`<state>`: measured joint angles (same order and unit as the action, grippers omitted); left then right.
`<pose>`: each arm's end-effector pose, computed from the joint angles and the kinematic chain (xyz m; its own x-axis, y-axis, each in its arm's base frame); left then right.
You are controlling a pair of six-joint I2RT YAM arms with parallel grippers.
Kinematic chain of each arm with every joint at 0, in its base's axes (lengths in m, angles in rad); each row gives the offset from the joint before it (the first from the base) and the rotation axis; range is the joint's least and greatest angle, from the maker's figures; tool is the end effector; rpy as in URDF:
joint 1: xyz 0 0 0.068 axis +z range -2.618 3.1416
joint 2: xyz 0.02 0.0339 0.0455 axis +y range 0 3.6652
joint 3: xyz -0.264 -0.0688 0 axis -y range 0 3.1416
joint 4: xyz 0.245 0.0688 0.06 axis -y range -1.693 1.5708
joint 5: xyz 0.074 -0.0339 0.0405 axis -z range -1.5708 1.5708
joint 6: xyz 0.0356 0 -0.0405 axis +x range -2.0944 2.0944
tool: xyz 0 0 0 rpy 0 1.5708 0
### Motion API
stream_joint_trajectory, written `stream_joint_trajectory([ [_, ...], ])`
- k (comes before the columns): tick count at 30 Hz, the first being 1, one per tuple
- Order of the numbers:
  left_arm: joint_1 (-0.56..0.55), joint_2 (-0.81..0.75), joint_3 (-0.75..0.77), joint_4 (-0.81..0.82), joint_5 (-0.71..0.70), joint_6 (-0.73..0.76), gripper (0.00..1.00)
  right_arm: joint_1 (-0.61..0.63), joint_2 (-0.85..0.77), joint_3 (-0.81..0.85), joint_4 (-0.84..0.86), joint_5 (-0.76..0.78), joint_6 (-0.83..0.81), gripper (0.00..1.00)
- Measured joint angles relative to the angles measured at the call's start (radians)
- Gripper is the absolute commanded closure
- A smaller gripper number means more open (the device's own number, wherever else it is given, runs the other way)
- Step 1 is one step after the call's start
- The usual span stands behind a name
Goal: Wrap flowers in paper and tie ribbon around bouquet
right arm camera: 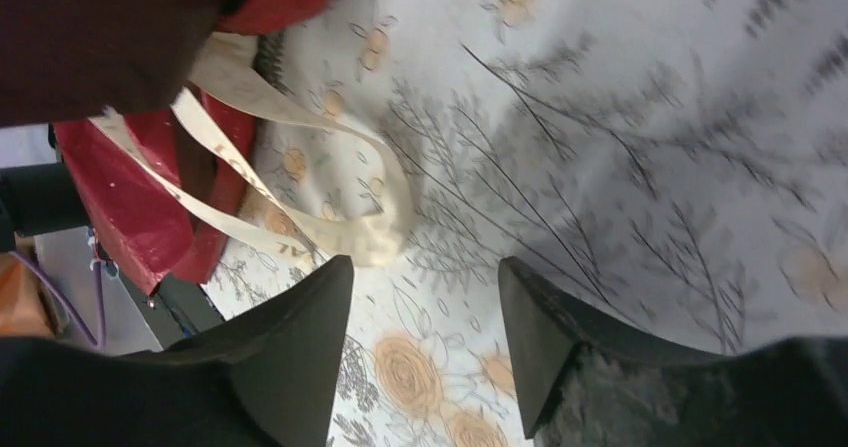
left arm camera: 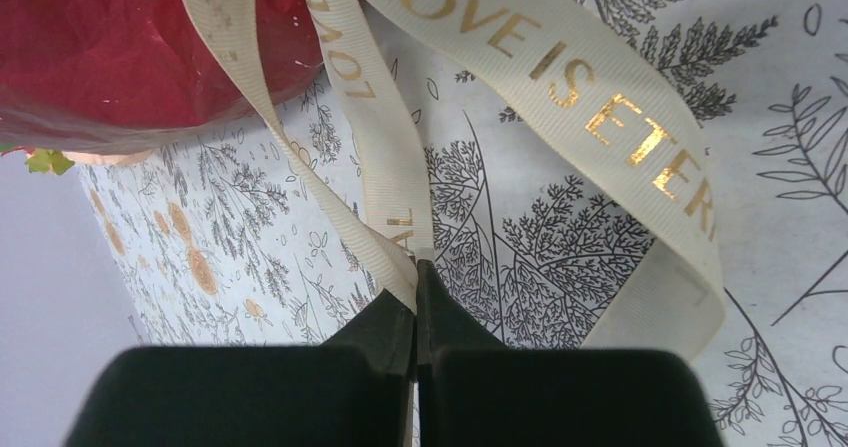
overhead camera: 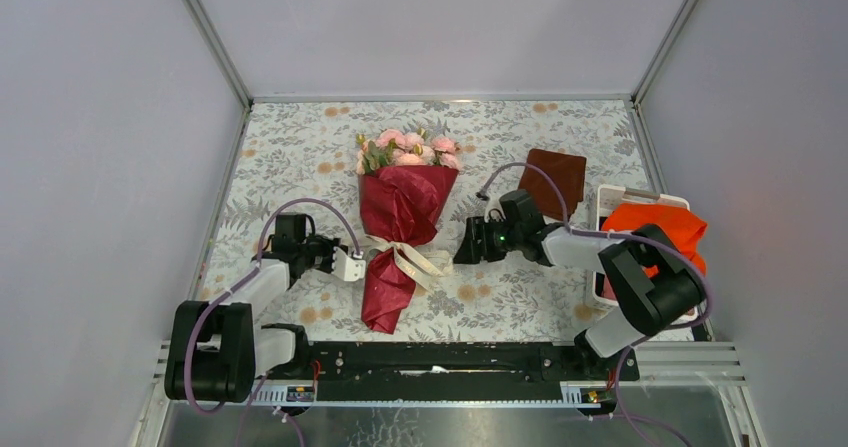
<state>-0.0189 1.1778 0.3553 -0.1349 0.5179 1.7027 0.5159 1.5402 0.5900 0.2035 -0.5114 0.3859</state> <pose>0.1896 -0.0212 0.1328 0.4063 0.8538 -0.3256 0.7708 -0.1289 0.6239 0.2352 0.1534 0.1416 -0.8269 -0.0916 -0.5548 -0.4656 0.6647 0.5842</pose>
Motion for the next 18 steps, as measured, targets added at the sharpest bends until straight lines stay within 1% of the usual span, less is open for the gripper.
stream_joint_trajectory([
  [3,0.0,-0.011,0.0,-0.006,0.002,-0.01,1.0,0.039,0.046,0.033,0.058,0.002,0.0,0.35],
  [5,0.0,-0.013,0.0,-0.011,0.006,-0.013,1.0,0.068,0.074,0.047,0.097,0.003,0.004,0.41],
  [6,0.0,-0.013,0.0,-0.012,0.008,-0.015,1.0,0.081,0.089,0.054,0.113,0.005,0.005,0.47],
  [7,0.0,-0.013,0.0,-0.013,0.013,-0.02,1.0,0.095,0.106,0.063,0.128,0.006,0.007,0.55],
  [10,0.0,-0.013,-0.001,-0.011,0.02,-0.049,1.0,0.126,0.158,0.093,0.148,0.024,0.01,0.96],
  [11,0.0,-0.013,-0.001,-0.007,0.02,-0.068,1.0,0.132,0.171,0.099,0.145,0.037,0.013,1.0],
  [15,0.0,-0.013,-0.001,0.028,0.018,-0.137,1.0,0.132,0.172,0.093,0.133,0.068,0.047,1.0],
  [18,0.005,-0.01,-0.003,0.052,0.013,-0.144,1.0,0.114,0.133,0.047,0.138,0.085,0.08,1.0],
])
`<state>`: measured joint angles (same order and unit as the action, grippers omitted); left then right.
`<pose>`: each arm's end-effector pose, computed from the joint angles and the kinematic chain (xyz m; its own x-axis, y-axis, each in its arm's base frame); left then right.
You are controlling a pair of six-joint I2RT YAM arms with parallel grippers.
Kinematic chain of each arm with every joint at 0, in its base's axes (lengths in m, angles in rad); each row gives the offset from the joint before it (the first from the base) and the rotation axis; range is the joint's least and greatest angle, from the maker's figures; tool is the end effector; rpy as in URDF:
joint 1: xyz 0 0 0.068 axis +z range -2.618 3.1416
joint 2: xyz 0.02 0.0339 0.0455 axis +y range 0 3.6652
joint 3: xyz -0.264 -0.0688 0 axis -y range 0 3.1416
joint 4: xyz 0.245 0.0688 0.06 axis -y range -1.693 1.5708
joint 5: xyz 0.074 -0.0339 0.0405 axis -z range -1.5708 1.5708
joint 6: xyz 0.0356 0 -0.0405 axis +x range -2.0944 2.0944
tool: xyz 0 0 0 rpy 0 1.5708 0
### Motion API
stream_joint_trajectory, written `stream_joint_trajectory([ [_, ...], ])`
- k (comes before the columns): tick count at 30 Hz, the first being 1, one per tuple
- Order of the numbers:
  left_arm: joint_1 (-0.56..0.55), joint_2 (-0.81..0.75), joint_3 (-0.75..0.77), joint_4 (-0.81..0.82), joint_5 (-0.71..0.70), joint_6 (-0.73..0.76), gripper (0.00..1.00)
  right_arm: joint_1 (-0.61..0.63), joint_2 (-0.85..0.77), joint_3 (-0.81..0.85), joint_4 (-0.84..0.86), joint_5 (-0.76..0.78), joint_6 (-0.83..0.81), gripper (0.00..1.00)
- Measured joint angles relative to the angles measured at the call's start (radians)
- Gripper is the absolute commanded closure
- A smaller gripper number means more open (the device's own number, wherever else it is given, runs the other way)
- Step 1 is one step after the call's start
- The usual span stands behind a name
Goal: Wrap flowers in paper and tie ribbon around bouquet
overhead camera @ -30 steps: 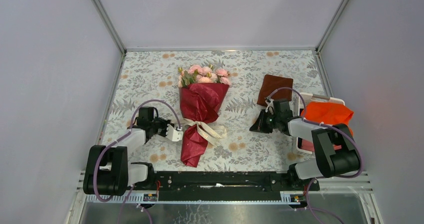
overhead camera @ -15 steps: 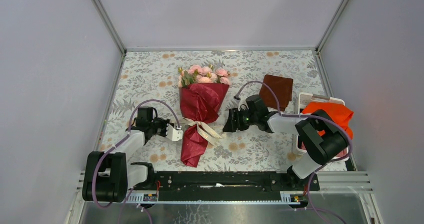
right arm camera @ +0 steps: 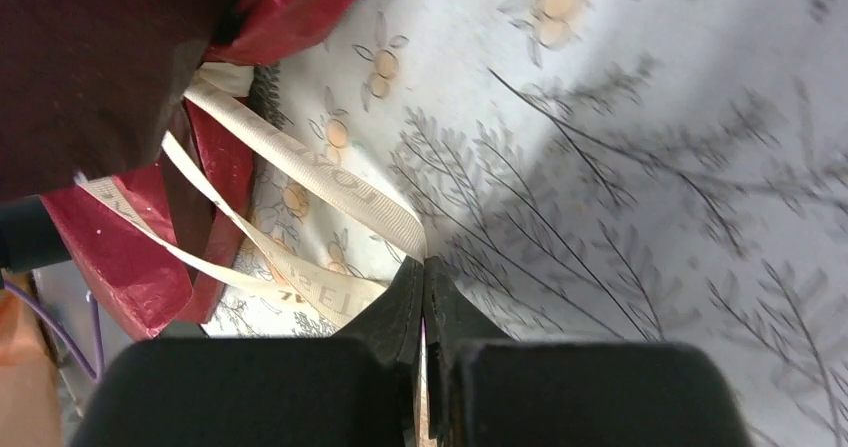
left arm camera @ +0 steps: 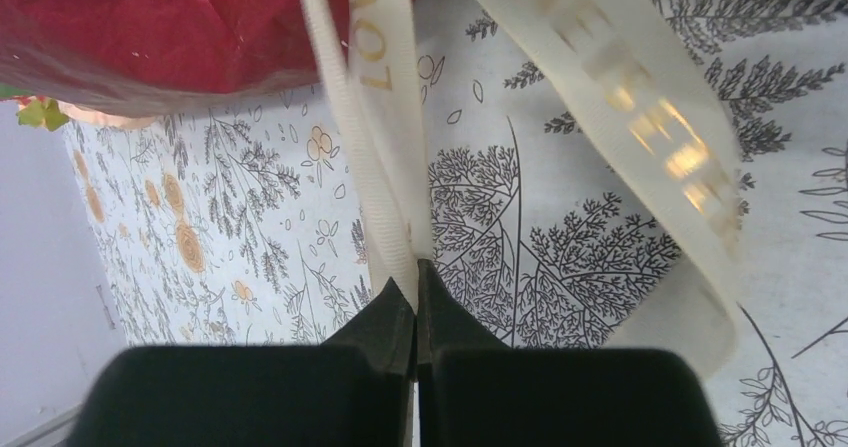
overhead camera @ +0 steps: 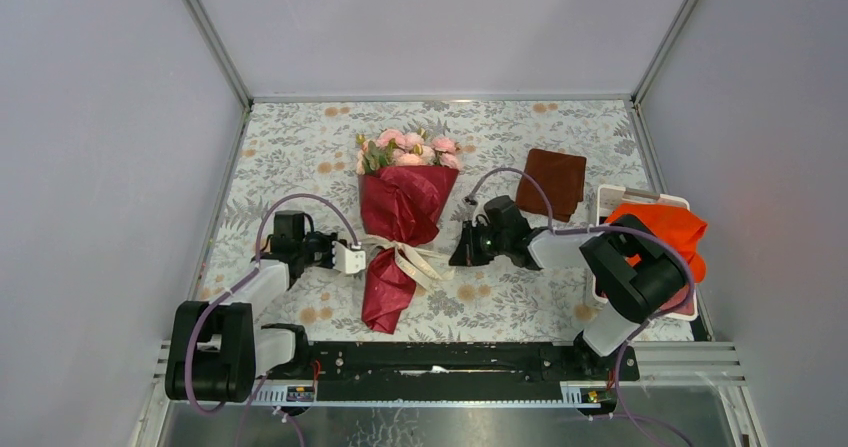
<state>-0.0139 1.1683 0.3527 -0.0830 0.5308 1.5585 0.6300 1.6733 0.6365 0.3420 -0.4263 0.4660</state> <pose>0.1931 -0.0207 0.1372 0.3175 0.8580 -0.4037 0.7863 -0.0003 0.6178 0.2379 0.1916 0.1276 -0.8185 -0.0905 -0.5673 -0.4761 0.6596 0.5817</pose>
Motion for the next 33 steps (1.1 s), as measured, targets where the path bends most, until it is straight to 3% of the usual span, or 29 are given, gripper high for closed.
stream_joint_trajectory([
  [11,0.022,0.007,-0.038,0.001,0.01,0.101,1.0,-0.061,-0.121,-0.126,-0.005,0.018,0.065,1.0],
  [12,0.021,-0.006,-0.038,-0.021,0.016,0.111,1.0,-0.064,-0.128,-0.124,-0.021,0.018,0.056,0.93],
  [13,0.02,-0.023,-0.038,-0.046,0.023,0.117,0.85,-0.064,-0.129,-0.124,-0.024,0.018,0.054,0.82],
  [15,0.004,-0.071,-0.034,-0.105,0.031,0.119,0.29,-0.065,-0.146,-0.114,-0.068,0.019,0.029,0.6],
  [16,-0.01,-0.096,-0.028,-0.142,0.029,0.116,0.07,-0.066,-0.159,-0.108,-0.093,0.021,0.018,0.47],
  [17,-0.018,-0.119,-0.021,-0.176,0.033,0.114,0.02,-0.069,-0.179,-0.098,-0.129,0.023,-0.003,0.24],
  [18,-0.028,-0.152,-0.006,-0.211,0.043,0.102,0.01,-0.072,-0.197,-0.089,-0.157,0.026,-0.016,0.09],
  [19,-0.033,-0.178,0.013,-0.242,0.048,0.092,0.01,-0.077,-0.219,-0.076,-0.196,0.031,-0.031,0.02],
  [20,-0.036,-0.202,0.03,-0.275,0.056,0.068,0.01,-0.083,-0.246,-0.063,-0.235,0.04,-0.052,0.01],
  [25,-0.038,-0.341,0.083,-0.388,0.068,-0.224,0.01,-0.188,-0.493,-0.009,-0.383,0.125,-0.116,0.0],
  [29,-0.038,-0.465,0.105,-0.327,-0.009,-0.729,0.01,-0.257,-0.746,0.003,-0.393,0.314,-0.151,0.0],
  [33,-0.016,-0.544,0.135,-0.218,-0.243,-1.26,0.01,-0.26,-0.906,-0.029,-0.311,0.542,-0.174,0.0],
])
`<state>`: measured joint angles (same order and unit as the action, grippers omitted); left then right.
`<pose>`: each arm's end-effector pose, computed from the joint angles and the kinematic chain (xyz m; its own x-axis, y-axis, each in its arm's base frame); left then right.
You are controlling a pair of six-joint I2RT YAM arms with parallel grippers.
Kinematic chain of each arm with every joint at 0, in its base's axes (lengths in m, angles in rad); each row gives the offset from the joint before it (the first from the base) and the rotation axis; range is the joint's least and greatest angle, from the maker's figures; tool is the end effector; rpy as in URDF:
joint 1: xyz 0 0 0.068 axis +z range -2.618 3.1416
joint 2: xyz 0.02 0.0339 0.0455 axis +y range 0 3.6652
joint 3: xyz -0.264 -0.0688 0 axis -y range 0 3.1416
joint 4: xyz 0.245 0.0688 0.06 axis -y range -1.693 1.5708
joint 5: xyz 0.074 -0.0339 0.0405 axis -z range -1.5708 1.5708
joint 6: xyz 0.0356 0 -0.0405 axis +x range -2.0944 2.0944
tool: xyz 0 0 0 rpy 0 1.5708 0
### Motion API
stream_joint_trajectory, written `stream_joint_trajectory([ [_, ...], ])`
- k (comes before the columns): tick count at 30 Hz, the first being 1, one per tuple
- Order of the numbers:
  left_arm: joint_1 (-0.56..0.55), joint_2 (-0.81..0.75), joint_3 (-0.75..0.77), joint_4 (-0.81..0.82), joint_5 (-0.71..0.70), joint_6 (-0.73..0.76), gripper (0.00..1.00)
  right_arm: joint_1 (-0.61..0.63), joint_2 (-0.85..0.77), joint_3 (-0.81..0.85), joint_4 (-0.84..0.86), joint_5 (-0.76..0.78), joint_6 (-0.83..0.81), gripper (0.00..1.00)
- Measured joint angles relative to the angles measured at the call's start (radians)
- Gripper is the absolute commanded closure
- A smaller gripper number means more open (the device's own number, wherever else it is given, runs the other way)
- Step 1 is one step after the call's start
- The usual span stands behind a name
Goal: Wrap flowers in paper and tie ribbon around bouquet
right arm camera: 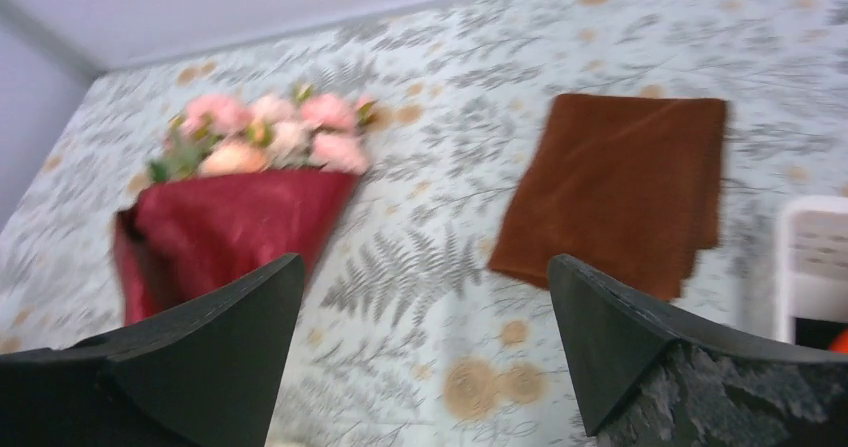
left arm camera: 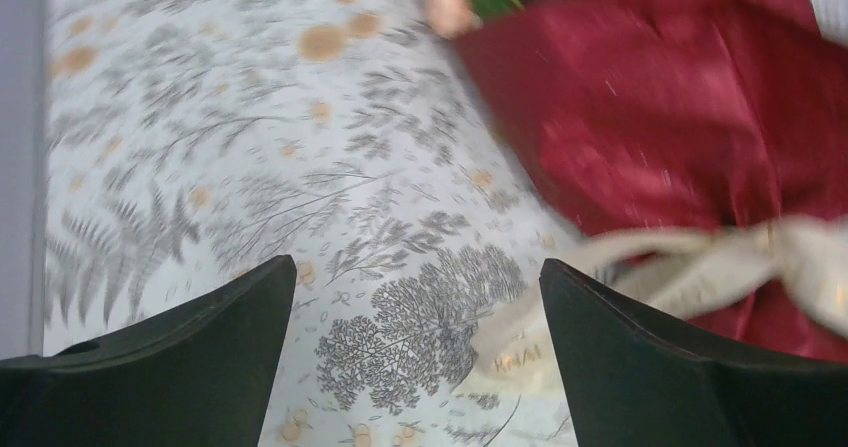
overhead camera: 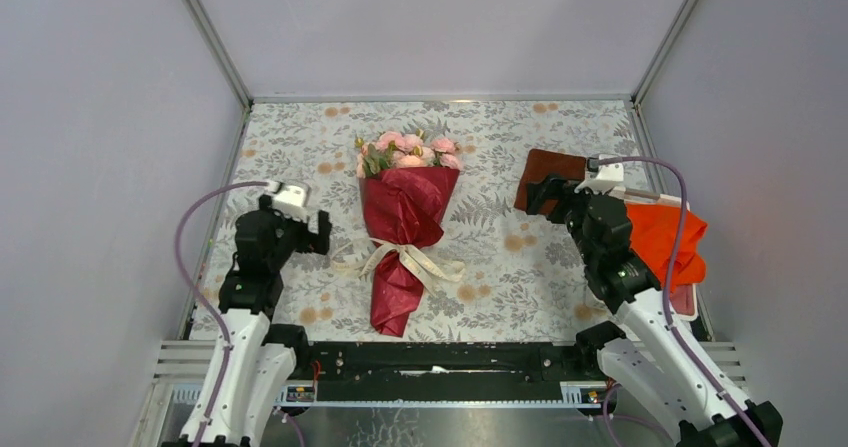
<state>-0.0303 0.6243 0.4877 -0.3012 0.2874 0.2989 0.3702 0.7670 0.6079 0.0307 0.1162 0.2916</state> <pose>0.1543 -0.0148 0.2480 -0.3208 0.2922 -0.9009 0.3978 0.9048 0.1519 0.1784 0.0648 0.3031 -0.1868 0.2338 -0.9542 -0.2072 0.9400 0.2709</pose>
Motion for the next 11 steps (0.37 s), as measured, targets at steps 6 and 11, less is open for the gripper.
stream_joint_trajectory([
  [6,0.085,-0.149,-0.068,0.083,-0.243,-0.42,0.01,0.0,-0.032,-0.113,0.054,0.246,0.017,0.0],
  [11,0.129,-0.179,-0.156,0.097,-0.31,-0.536,0.01,0.0,-0.029,-0.189,0.048,0.333,0.035,0.0],
])
